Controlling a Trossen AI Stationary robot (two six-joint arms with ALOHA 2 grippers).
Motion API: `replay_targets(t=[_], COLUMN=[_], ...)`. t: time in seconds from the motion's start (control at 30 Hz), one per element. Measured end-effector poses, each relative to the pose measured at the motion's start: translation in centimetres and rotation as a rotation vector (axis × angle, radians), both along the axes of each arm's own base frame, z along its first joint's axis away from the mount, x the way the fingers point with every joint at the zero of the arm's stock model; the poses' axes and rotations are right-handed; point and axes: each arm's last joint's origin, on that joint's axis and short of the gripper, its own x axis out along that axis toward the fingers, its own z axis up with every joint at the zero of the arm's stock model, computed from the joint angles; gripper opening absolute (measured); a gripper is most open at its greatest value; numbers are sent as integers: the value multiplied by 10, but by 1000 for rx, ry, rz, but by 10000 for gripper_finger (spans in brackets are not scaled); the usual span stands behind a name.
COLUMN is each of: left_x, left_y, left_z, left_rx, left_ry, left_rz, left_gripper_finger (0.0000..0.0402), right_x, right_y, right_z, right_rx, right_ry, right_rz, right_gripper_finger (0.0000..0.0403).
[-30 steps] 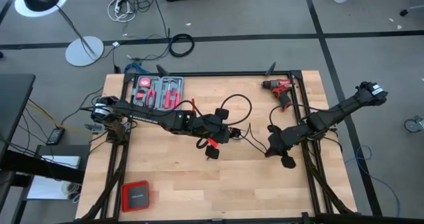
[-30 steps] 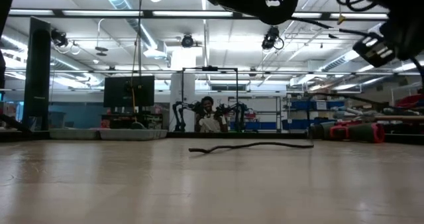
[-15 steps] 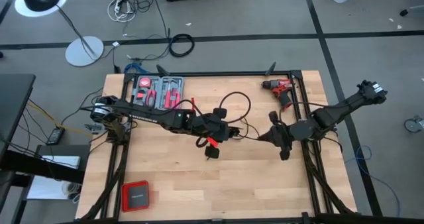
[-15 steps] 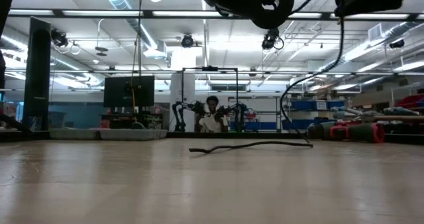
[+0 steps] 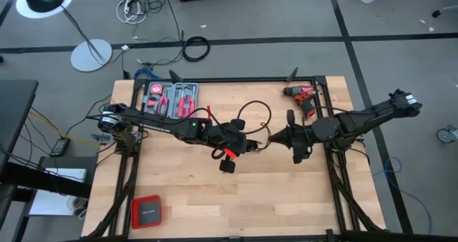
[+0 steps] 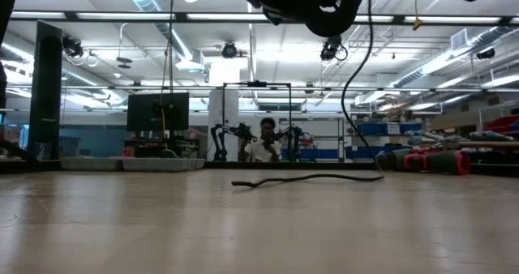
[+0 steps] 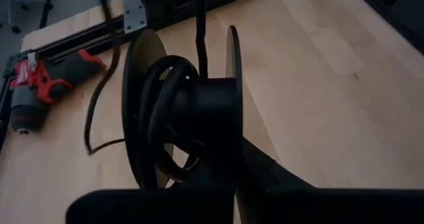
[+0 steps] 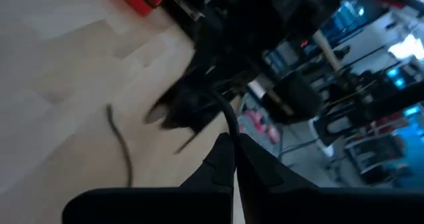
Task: Coil cords
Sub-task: Coil the black wire on the spool
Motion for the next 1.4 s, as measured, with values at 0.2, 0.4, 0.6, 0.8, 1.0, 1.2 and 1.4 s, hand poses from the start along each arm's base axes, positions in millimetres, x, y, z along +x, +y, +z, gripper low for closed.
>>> replay_targets(t=[0.2,0.4,0.6,0.8,1.0,1.2,1.4], left_x=[1,2,2,2,2,2,3], left_y=[-1,-3,0,4,10,12,11], left_z=[1,3,3,2,2,3,4], left_rx=[-24,-44,-59,-117,-139,-133,-150], left_ry=[-16,-36,-34,-17,-19,-37,-52], left_rz=[-31,-72,-143,-240,-292,-341,-365], left_gripper_finger=[0,0,0,0,0,0,0], right_x=[25,49,67,77,82,81,82], right_y=[-11,-26,-40,-45,-45,-45,-47], right_z=[-1,-7,-15,-26,-32,-36,-45], right_rx=[-16,17,62,154,306,473,549], right_ry=[-64,-99,-126,-90,-46,20,88], right_rz=[58,124,193,288,277,223,120], right_gripper_finger=[0,0,1,1,1,2,4])
